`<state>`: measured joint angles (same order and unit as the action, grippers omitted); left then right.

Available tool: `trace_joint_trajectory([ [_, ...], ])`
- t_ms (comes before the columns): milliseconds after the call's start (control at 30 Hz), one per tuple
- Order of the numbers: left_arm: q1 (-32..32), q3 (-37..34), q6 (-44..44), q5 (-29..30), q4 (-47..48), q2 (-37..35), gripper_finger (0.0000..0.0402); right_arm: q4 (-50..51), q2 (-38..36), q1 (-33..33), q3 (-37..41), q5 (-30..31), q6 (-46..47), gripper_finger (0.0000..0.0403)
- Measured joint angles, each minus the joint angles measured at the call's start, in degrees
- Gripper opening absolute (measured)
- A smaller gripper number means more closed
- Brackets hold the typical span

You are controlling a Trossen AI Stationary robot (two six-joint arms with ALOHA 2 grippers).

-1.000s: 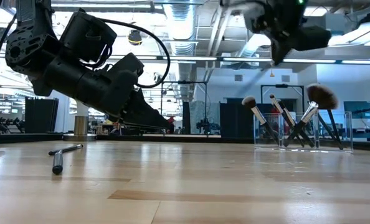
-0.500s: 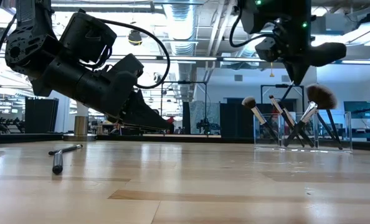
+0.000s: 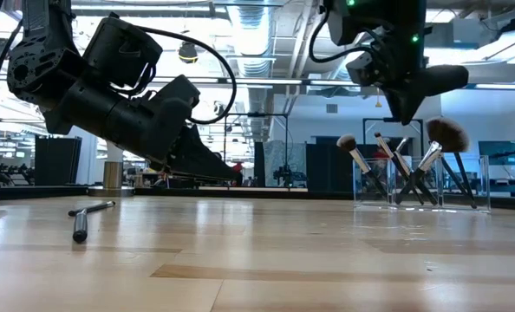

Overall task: Pick & Place Makeup Supplies
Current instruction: Put the black makeup brush into the transparent organizer

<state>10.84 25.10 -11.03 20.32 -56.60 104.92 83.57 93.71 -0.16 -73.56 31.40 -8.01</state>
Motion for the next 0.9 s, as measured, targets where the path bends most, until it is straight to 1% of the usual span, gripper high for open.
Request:
trace_joint_trajectory([
  [100,-0.01,0.0,-0.53,-1.07,0.0,0.0,0.0108,-0.6,0.0,0.12,0.0,0.11,1.45,0.0103],
  [233,0.01,0.0,-1.51,-3.02,-0.06,0.0,0.0108,-4.77,0.02,0.99,-0.22,-0.26,10.22,0.012],
  [333,-0.01,0.0,-1.51,-4.8,-0.65,0.0,0.0108,-6.29,0.02,2.57,-1.63,-5.3,12.51,0.0123],
  [400,0.0,0.04,-1.53,-7.38,-1.22,0.0,0.0108,-7.27,0.04,4.31,-3.02,-8.54,12.48,0.0123],
  [433,0.11,0.32,-1.6,-8.88,-1.5,0.0,0.0108,-7.59,0.04,5.42,-3.88,-9.12,12.49,0.0121],
  [567,1.44,1.73,-1.71,-15.64,-1.89,-1.53,0.0108,-8.78,0.0,10.45,-7.88,-9.13,12.72,0.0118],
  [667,4.01,1.73,-1.37,-20.95,-1.35,-4.75,0.0108,-13.93,-0.1,14.36,-9.2,-9.16,13.99,0.0119],
  [767,7.74,1.14,1.91,-24.69,3.82,-9.84,0.0108,-19.55,-0.26,17.87,-9.2,-9.22,13.99,0.0118],
  [833,10.45,0.32,4.66,-24.83,10.97,-13.66,0.0108,-21.59,-0.26,19.96,-9.2,-9.22,14.05,0.0118],
  [900,13.21,-0.82,5.18,-23.93,17.73,-16.88,0.0108,-23.88,-0.28,21.78,-9.01,-9.18,14.06,0.0118],
])
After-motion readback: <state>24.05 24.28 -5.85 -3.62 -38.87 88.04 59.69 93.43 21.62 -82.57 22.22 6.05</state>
